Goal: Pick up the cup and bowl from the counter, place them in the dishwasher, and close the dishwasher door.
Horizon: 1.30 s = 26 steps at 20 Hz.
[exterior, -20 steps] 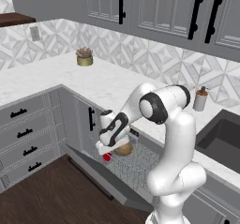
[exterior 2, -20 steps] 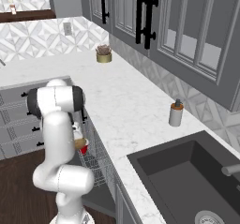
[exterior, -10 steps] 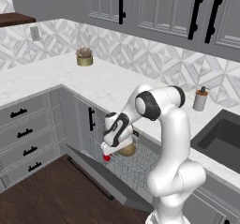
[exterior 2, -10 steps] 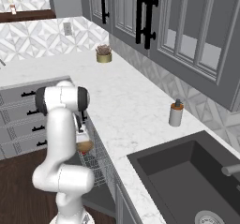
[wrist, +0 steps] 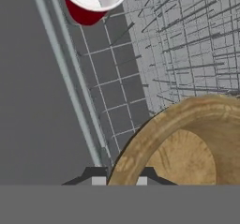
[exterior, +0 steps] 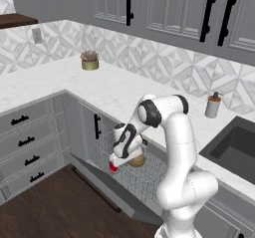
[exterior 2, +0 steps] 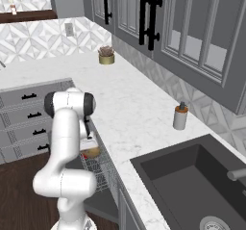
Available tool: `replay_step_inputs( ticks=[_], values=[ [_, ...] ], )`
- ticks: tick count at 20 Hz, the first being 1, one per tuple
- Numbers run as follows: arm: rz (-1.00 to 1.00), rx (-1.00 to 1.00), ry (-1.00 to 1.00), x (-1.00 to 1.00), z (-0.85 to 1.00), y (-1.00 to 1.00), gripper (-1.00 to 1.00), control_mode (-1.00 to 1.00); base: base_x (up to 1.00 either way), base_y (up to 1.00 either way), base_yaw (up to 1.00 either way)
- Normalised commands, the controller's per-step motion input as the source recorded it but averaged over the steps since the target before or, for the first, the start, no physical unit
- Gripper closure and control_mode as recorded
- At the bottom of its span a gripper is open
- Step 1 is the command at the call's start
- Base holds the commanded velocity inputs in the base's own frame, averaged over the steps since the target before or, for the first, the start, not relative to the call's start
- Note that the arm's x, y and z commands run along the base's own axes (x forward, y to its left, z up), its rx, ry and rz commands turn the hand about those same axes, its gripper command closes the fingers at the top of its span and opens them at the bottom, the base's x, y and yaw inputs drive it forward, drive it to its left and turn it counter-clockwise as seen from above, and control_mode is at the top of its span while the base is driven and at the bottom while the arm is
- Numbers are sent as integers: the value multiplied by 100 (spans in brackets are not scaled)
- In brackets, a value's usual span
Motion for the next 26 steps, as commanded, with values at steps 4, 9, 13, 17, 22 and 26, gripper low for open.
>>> replay_step_inputs(
  ticks=[4,9,13,17,22,26],
  values=[
    [2,-1,0,20,-52,0,100,-100,0,0,0],
    [1,0,6,11,-38,0,100,-100,0,0,0],
    [3,0,15,-3,-34,10,-100,-100,0,0,0],
    [1,0,3,0,-6,7,-100,-100,0,0,0],
    [0,0,-1,-29,20,30,-100,-100,0,0,0],
    [0,0,0,-68,80,71,-100,-100,0,0,0]
  ],
)
